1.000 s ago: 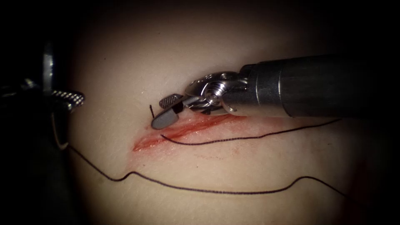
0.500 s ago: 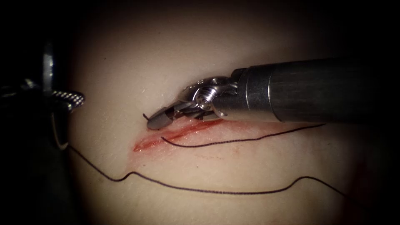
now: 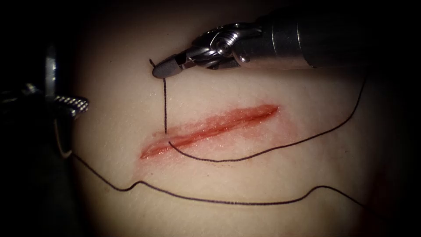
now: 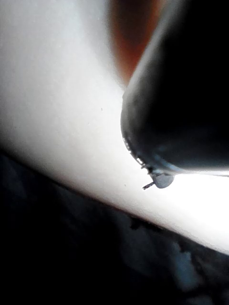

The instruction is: Wound Closure

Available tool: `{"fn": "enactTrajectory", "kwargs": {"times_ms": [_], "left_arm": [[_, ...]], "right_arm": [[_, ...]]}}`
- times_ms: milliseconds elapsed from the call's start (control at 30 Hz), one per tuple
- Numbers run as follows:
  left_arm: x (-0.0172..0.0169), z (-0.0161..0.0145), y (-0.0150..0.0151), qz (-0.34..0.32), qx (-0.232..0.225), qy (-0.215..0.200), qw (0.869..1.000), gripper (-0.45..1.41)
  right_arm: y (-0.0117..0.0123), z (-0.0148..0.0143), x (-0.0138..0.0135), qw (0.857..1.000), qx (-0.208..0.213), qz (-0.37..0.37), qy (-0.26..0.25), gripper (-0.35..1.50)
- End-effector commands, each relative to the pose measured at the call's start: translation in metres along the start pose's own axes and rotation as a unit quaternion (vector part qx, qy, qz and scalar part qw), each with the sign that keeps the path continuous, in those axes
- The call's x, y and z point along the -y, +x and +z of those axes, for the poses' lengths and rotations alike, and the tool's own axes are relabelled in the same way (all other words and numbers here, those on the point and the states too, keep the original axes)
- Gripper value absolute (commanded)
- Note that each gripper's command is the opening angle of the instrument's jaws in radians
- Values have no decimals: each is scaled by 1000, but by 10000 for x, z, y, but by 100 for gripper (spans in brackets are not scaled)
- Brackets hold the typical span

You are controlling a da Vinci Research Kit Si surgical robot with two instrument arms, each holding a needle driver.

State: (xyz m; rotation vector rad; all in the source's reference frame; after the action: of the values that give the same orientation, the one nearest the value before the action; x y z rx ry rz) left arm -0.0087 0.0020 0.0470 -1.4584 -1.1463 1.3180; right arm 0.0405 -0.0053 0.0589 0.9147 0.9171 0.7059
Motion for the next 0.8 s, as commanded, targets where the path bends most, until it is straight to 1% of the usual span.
{"fn": "enactTrajectory", "kwargs": {"times_ms": [33,67,167,200,233,300,333,400,433,533,600,633,667,700,733,767,800], "left_arm": [[6,4,-4,6,1,0,1000,-45],[6,4,-4,19,3,3,1000,-45],[13,9,-11,75,18,22,997,-45],[16,11,-14,104,31,30,994,-45],[21,16,-18,146,46,44,987,-45],[28,22,-23,241,61,54,967,-45],[33,27,-27,318,58,62,944,-45],[40,34,-31,458,58,71,884,-45],[43,38,-34,508,62,70,856,-45],[48,45,-41,538,68,58,838,-45],[51,50,-46,567,70,59,818,-45],[52,51,-49,586,71,60,805,-45],[56,53,-52,611,73,60,786,-45],[58,55,-54,626,73,60,774,-45],[60,57,-56,640,80,62,761,-45],[63,60,-60,657,92,64,746,-45],[65,63,-63,657,101,66,744,-45]], "right_arm": [[-1,12,2,1000,2,-24,2,108],[-3,8,8,999,-9,-42,3,145],[-3,-15,30,997,-65,-32,-35,144],[-1,-22,36,996,-71,-26,-40,144],[0,-30,42,996,-77,-19,-45,144],[2,-48,56,995,-84,0,-48,138],[2,-55,61,995,-85,19,-45,138],[0,-68,74,994,-84,60,-37,137],[-2,-73,79,993,-85,77,-34,137],[-11,-90,95,989,-96,112,-18,132],[-18,-98,104,984,-116,135,0,123],[-21,-100,107,981,-125,145,6,120],[-23,-102,110,977,-136,161,15,113],[-26,-103,113,973,-146,176,25,103],[-28,-103,115,970,-154,185,32,101],[-29,-102,116,967,-160,194,38,101],[-31,-102,116,963,-163,210,48,103]]}}
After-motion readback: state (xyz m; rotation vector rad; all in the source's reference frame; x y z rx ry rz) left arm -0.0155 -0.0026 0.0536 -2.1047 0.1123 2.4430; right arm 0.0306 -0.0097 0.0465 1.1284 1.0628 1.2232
